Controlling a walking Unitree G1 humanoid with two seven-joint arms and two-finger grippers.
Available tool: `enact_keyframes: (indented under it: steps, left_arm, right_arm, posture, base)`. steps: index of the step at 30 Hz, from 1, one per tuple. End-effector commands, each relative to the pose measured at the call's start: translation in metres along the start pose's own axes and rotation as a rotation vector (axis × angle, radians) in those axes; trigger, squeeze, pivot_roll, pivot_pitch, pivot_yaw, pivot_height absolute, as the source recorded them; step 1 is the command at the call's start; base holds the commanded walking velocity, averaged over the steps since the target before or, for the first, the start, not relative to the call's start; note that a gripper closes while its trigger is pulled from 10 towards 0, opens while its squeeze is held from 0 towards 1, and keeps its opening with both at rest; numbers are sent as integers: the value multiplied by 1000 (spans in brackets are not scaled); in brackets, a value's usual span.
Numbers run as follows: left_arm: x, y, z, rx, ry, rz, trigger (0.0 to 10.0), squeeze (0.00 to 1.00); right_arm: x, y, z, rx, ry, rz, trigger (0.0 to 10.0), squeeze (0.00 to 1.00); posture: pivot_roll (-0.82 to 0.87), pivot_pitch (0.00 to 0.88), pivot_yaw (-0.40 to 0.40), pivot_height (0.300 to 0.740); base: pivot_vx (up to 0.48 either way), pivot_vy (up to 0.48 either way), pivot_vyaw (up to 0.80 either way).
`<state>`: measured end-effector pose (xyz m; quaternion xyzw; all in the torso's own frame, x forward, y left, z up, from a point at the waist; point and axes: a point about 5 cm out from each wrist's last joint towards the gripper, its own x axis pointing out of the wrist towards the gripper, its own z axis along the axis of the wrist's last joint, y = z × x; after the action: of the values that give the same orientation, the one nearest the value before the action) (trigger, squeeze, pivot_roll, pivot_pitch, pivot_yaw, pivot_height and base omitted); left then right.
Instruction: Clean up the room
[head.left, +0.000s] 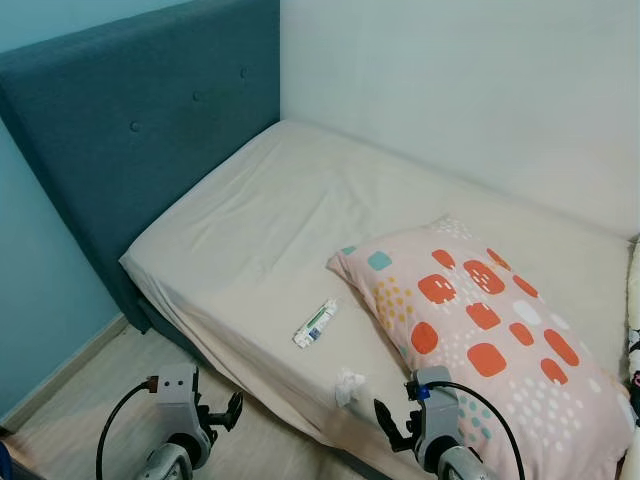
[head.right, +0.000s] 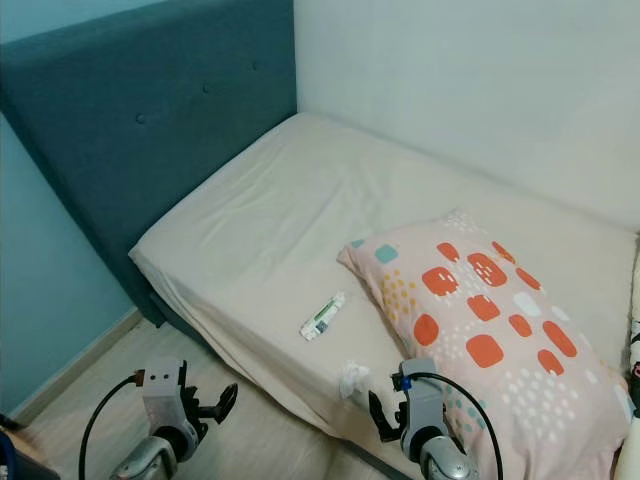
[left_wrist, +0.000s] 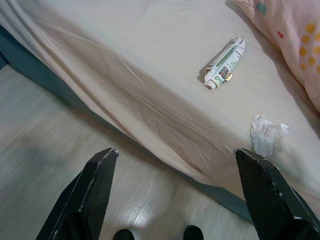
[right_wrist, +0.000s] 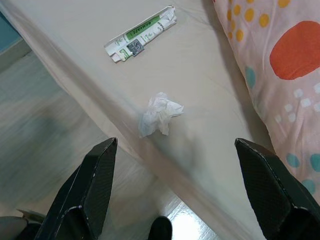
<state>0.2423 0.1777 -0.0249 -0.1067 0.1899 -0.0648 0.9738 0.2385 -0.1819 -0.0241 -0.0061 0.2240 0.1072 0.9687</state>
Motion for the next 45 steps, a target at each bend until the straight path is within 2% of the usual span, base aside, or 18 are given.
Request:
enact_keyframes:
  steps: [1,45]
  left_arm:
    - [-3,-1,-7,-12,26,0,10000,0]
    - [-3,-1,-8,-9,33,-5,10000,0]
  right_arm:
    - [-3,0,-7,6,20,-2,10000,0]
    - [-3,2,-7,4,20,5,10000,0]
  posture:
    - [-104,152,-59,740]
    - [-105,150,-57,740]
  base:
    - [0,0,0]
    - [0,0,0]
